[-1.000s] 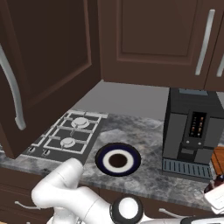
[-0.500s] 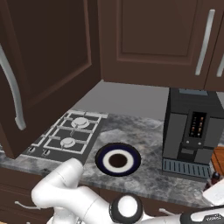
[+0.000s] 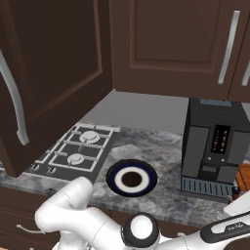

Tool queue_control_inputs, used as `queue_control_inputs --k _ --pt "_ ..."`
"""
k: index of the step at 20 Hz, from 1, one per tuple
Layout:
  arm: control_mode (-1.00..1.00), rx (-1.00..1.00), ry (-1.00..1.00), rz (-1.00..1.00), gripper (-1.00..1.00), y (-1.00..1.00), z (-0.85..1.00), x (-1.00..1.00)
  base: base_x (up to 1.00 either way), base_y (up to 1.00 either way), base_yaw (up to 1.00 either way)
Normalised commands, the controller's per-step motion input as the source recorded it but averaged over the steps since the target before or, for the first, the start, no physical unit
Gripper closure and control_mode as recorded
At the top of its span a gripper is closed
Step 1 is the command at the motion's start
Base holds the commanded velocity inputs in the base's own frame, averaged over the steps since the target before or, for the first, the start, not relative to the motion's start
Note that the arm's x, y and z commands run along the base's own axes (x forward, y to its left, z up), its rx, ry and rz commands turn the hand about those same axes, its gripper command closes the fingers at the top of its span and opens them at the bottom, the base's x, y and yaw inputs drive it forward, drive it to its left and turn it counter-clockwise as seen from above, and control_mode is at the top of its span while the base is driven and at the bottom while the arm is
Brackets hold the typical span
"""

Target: Pick the chicken drumstick from the plate and place it on the cutting board. Then pick the condiment bottle from the cabinet and place it next to the cutting board.

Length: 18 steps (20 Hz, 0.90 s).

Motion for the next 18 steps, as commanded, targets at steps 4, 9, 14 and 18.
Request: queue_control_inputs --k 4,9,14,18 --pt "-1.0 0.0 0.11 0.0 -1.0 0.08 -0.06 0.0 0.0 0.0 0.0" --pt "-1.0 0.0 0.06 0.0 -1.0 -0.01 0.0 0.0 0.0 0.0 0.0" --pt "-1.0 0.0 0.0 0.0 -1.0 -0.1 0.0 0.0 0.0 0.0 0.0" --pt "-1.0 0.0 0.0 0.0 -1.0 -0.1 0.0 0.0 0.0 0.0 0.0"
